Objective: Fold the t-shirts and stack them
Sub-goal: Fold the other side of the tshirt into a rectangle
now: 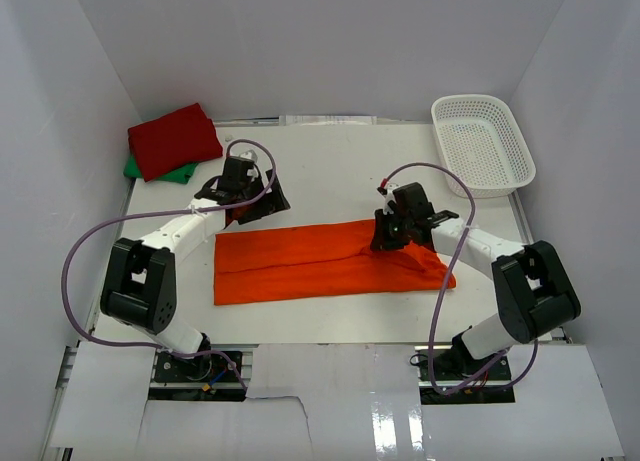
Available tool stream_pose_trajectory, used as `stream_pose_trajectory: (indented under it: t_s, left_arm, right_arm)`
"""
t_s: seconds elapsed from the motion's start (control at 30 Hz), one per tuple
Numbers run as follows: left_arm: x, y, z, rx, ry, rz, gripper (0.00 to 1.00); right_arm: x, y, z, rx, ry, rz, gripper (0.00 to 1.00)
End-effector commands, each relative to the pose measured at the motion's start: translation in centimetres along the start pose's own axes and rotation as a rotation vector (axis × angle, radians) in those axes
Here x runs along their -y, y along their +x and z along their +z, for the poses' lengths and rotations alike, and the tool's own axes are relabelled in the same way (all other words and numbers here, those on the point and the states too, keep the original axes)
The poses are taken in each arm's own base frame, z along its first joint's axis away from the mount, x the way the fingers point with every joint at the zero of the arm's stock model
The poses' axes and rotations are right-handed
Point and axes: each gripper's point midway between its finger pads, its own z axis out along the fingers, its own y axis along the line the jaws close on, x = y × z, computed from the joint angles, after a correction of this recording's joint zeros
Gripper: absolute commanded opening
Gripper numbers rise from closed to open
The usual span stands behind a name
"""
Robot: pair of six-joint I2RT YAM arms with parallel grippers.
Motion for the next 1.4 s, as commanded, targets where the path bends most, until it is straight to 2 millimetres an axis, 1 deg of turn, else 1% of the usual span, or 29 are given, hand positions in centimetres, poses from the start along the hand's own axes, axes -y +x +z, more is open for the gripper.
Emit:
stream_pose_trajectory:
  t_s: [0.0, 0.03, 0.1, 0.2, 0.27, 0.3, 0.33, 0.37, 0.4, 0.43, 0.5, 0.53, 0.57, 0.6, 0.63, 0.67, 0.7, 0.77, 0.9, 1.03, 1.07, 1.1, 1.13, 1.17, 1.2, 1.27, 1.3, 1.37]
  left_arm:
    - [0.1, 0.1, -0.1, -0.001, 0.009, -0.002, 0.98]
    - [-0.1, 0.2, 0.0, -0.004, 0.005, -0.002, 0.98]
    - [-0.1, 0.3, 0.0, -0.005, 0.006, 0.0, 0.98]
    - [-0.1, 0.5, 0.1, -0.01, 0.009, -0.004, 0.98]
    - [-0.1, 0.7, 0.2, -0.016, 0.01, -0.007, 0.98]
    - [-0.1, 0.8, 0.2, -0.017, 0.011, -0.007, 0.98]
    - [-0.1, 0.7, 0.2, -0.015, 0.014, -0.009, 0.98]
    - [-0.1, 0.8, 0.2, -0.018, 0.015, -0.01, 0.98]
    - [0.0, 0.7, 0.2, -0.015, 0.018, -0.01, 0.98]
    - [0.1, 0.7, 0.2, -0.016, 0.023, -0.01, 0.98]
    - [0.2, 0.9, 0.3, -0.022, 0.024, -0.009, 0.98]
    - [0.2, 0.9, 0.4, -0.024, 0.024, -0.01, 0.98]
    - [0.3, 0.9, 0.3, -0.024, 0.027, -0.007, 0.98]
    - [0.3, 1.0, 0.4, -0.025, 0.028, -0.006, 0.98]
    - [0.2, 1.0, 0.3, -0.025, 0.026, -0.006, 0.98]
    - [0.3, 0.9, 0.2, -0.02, 0.026, -0.005, 0.98]
    - [0.1, 1.0, 0.2, -0.02, 0.022, -0.003, 0.98]
    - [0.0, 0.9, 0.1, -0.015, 0.018, 0.002, 0.98]
    - [-0.2, 0.8, 0.0, -0.008, 0.006, 0.01, 0.98]
    - [-0.1, 0.6, 0.0, -0.006, 0.007, 0.012, 0.98]
    - [-0.1, 0.6, 0.1, -0.007, 0.006, 0.011, 0.98]
    - [0.0, 0.6, 0.1, -0.008, 0.008, 0.011, 0.98]
    - [0.0, 0.6, 0.1, -0.008, 0.008, 0.011, 0.98]
    - [0.0, 0.5, 0.1, -0.007, 0.009, 0.012, 0.98]
    - [0.1, 0.6, 0.1, -0.009, 0.01, 0.011, 0.98]
    - [0.0, 0.6, 0.2, -0.011, 0.007, 0.008, 0.98]
    - [0.0, 0.5, 0.2, -0.008, 0.008, 0.008, 0.98]
    - [0.0, 0.7, 0.3, -0.013, 0.008, 0.006, 0.98]
  right_arm:
    - [-1.1, 0.0, -1.2, 0.021, -0.019, -0.003, 0.15]
    - [-1.6, 0.1, -1.5, 0.02, -0.031, 0.004, 0.08]
    - [-2.6, 1.1, -1.9, -0.01, -0.07, 0.016, 0.08]
    - [-4.3, 1.7, -2.8, -0.025, -0.126, 0.048, 0.08]
    - [-5.3, 1.8, -3.6, -0.021, -0.166, 0.067, 0.08]
    - [-5.6, 1.9, -4.0, -0.025, -0.171, 0.069, 0.08]
    - [-5.8, 1.1, -4.6, 0.002, -0.166, 0.058, 0.11]
    - [-5.5, 0.7, -4.9, 0.019, -0.144, 0.043, 0.18]
    - [-4.3, 0.1, -4.9, 0.051, -0.068, 0.035, 0.26]
    - [-3.7, -0.6, -5.3, 0.075, -0.028, 0.02, 0.37]
    - [-2.2, -1.6, -5.3, 0.107, 0.059, -0.025, 0.42]
    - [-1.6, -1.6, -4.9, 0.098, 0.087, -0.037, 0.46]
    - [-1.3, -2.2, -4.8, 0.103, 0.103, -0.055, 0.46]
    - [-0.6, -2.0, -4.0, 0.081, 0.135, -0.076, 0.47]
    - [-0.2, -1.9, -3.7, 0.062, 0.148, -0.083, 0.48]
    - [-0.3, -2.4, -3.4, 0.06, 0.149, -0.092, 0.48]
    - [0.7, -2.1, -2.6, 0.037, 0.19, -0.103, 0.48]
    - [0.8, -2.2, -2.0, 0.032, 0.189, -0.111, 0.48]
    - [1.6, -1.9, -0.5, 0.017, 0.21, -0.123, 0.47]
    - [2.2, -2.1, -0.1, 0.015, 0.234, -0.135, 0.46]
    - [2.1, -2.1, -0.1, 0.015, 0.233, -0.138, 0.43]
    - [2.0, -2.1, -0.3, 0.019, 0.229, -0.137, 0.33]
    - [1.9, -2.1, -0.4, 0.022, 0.221, -0.133, 0.26]
    - [1.7, -2.1, -0.5, 0.026, 0.215, -0.124, 0.2]
    - [1.3, -2.0, -0.8, 0.031, 0.197, -0.124, 0.16]
    - [1.2, -2.1, -1.0, 0.042, 0.19, -0.121, 0.17]
    - [1.1, -2.3, -1.3, 0.053, 0.188, -0.124, 0.21]
    - [1.2, -2.4, -1.4, 0.06, 0.198, -0.127, 0.2]
